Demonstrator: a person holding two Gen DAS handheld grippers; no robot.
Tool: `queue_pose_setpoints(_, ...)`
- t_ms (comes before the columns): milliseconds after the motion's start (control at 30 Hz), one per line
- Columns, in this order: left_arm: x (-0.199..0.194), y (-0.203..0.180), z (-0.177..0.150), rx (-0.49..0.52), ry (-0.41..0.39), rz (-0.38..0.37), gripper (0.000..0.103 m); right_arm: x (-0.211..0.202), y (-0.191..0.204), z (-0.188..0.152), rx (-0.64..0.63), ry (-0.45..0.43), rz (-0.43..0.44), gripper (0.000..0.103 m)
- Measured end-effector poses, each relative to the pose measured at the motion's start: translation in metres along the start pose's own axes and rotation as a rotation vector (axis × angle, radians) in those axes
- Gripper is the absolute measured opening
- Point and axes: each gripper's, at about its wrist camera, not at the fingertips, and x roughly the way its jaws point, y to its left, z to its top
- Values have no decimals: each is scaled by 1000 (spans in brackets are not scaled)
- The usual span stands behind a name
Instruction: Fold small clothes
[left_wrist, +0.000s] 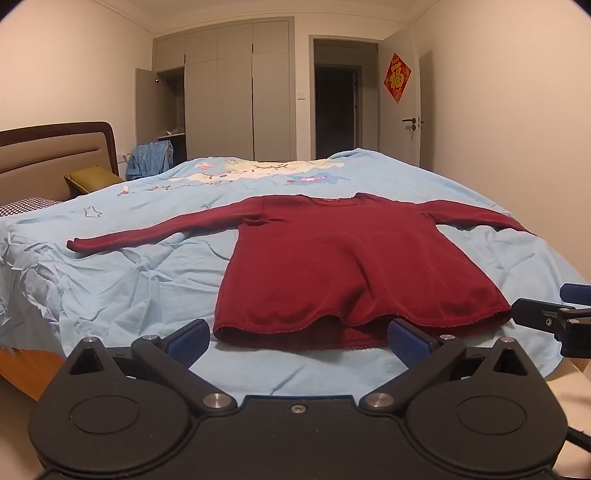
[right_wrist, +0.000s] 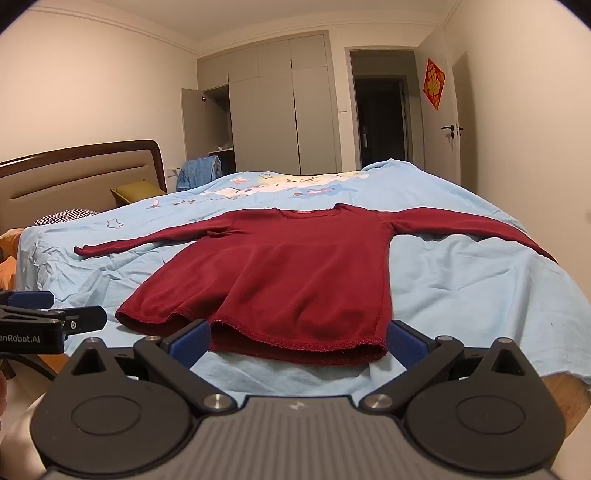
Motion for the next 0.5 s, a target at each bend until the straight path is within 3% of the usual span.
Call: queue_pose_setpoints(500, 0, 0, 0, 1, 2, 0, 102, -1, -2, -1, 8, 11, -3, 103)
